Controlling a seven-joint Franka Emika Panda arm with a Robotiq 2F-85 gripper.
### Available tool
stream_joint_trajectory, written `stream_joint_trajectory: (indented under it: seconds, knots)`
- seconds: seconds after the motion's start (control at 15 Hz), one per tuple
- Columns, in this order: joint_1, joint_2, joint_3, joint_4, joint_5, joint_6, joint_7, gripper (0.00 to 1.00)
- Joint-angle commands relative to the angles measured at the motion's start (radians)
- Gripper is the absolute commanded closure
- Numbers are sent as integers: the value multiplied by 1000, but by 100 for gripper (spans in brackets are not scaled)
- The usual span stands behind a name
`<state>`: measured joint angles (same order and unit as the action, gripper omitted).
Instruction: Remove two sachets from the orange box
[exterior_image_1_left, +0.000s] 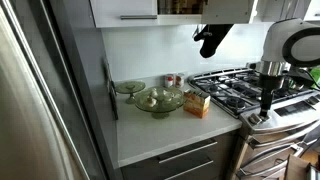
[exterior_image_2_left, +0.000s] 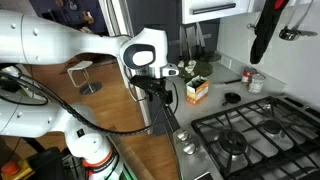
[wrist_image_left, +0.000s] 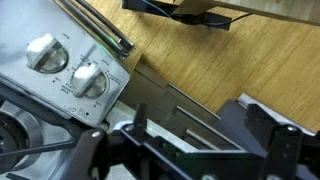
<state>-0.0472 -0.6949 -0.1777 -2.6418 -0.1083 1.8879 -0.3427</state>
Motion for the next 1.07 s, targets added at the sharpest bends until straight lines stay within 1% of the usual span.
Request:
stream_joint_trajectory:
  seconds: [0.0,0.4,0.47,0.67,0.8,1.0]
  knots:
    - [0,0,0,1,0,-2,0,0]
    - [0,0,0,2,0,-2,0,0]
    - [-17,25,42,-3,15,48,126,0]
    - [-23,54,86,-13,51,156,300,0]
    - [-36,77,129,-22,54,226,425,0]
    - [-66,102,175,-39,53,275,598,0]
